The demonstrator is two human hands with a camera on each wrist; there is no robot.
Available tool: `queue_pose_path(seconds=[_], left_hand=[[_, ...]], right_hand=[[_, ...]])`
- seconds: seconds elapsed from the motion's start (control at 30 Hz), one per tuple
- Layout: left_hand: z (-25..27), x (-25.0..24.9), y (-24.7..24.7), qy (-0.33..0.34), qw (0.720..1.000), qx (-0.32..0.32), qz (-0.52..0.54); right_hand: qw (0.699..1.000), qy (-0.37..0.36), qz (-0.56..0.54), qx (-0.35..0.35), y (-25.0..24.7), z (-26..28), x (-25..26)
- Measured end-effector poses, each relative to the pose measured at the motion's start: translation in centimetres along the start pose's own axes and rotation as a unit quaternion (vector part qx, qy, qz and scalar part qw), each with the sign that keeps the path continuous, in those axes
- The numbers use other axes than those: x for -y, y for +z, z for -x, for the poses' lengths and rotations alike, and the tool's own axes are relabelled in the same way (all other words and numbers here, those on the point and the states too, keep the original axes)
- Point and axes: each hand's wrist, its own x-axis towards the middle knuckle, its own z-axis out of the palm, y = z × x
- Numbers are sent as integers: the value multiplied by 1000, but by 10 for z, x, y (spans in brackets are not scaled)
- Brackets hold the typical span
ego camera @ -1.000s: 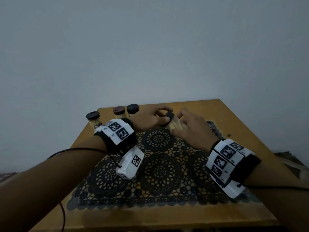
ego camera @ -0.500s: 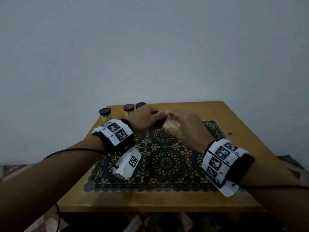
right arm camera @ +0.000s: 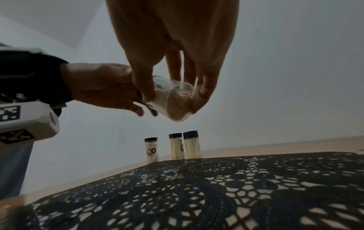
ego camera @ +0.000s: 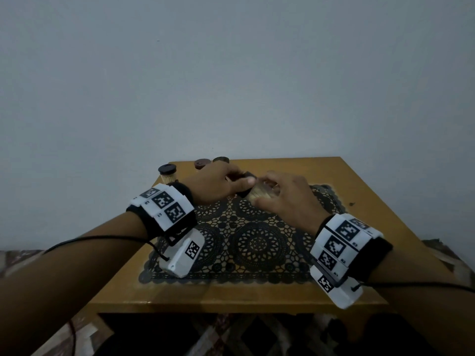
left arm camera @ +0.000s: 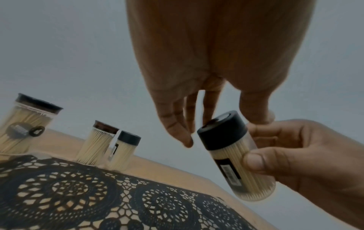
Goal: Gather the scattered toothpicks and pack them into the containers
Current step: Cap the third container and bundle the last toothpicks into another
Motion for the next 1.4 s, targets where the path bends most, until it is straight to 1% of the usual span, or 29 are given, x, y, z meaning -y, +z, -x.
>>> queue_pose_path(seconds=[0.07, 0.13, 0.23, 0.33, 0.37, 0.43, 0.5, 0.57, 0.63, 0.67, 0.73, 0.77, 0.83, 0.9, 0.97, 1.03, 1.13, 1.33, 1.4], left_hand=[[5, 1, -4, 27, 999, 1, 25], [8, 3, -6, 37, 998, -16, 38], [8, 1, -5, 2, 998, -62, 14], [4, -4, -6, -16, 997, -68, -23], [3, -5, -6, -9, 998, -61, -22], [3, -5, -9, 22, 999, -41, 29], [0, -3, -8, 46, 995, -54, 64], [-2, -5, -3, 19, 995, -88, 38], [-8, -7, 2, -28, 995, -100, 11], [-11, -8, 3, -40, 995, -87, 8], [-14, -8, 3, -36, 998, -46, 8], [-16, -6, 0, -33, 999, -37, 9], [-21, 5, -5, -44, 997, -58, -9], [-26, 22, -6, -68, 991, -99, -65], [-33, 38, -4, -81, 983, -116, -120], [-42, 49, -2, -89, 974, -104, -179], [-59, 58, -2, -128, 958, -79, -243], [-92, 88, -3, -184, 940, -17, -287], [-101, 99, 0, -193, 934, -3, -301]], right_hand=[[1000, -1, -5, 4, -2, -2, 3], [1000, -1, -7, 3, -4, -3, 6], [1000, -18, 3, 3, -3, -1, 12], [1000, -17, -3, -6, -3, 1, 13], [1000, -11, -7, -6, -5, 0, 13], [1000, 5, -27, -7, -7, -1, 11], [999, 9, -40, -9, -9, -4, 9], [1000, -2, -14, -7, -7, -7, 7], [1000, -7, 16, -3, -3, -9, 5], [1000, -3, 20, -2, -1, -10, 2], [1000, 11, 18, 5, 0, -11, -3], [1000, 17, 20, 14, -1, -12, -6], [999, 30, 24, 27, -3, -16, -15], [998, 49, 17, 22, -6, -23, -26], [997, 75, 7, 11, -7, -33, -38], [995, 96, 10, 7, -6, -44, -49], [991, 132, 32, 3, -3, -60, -67], [983, 173, 53, 12, 3, -93, -103], [980, 190, 61, 15, 4, -101, -116]])
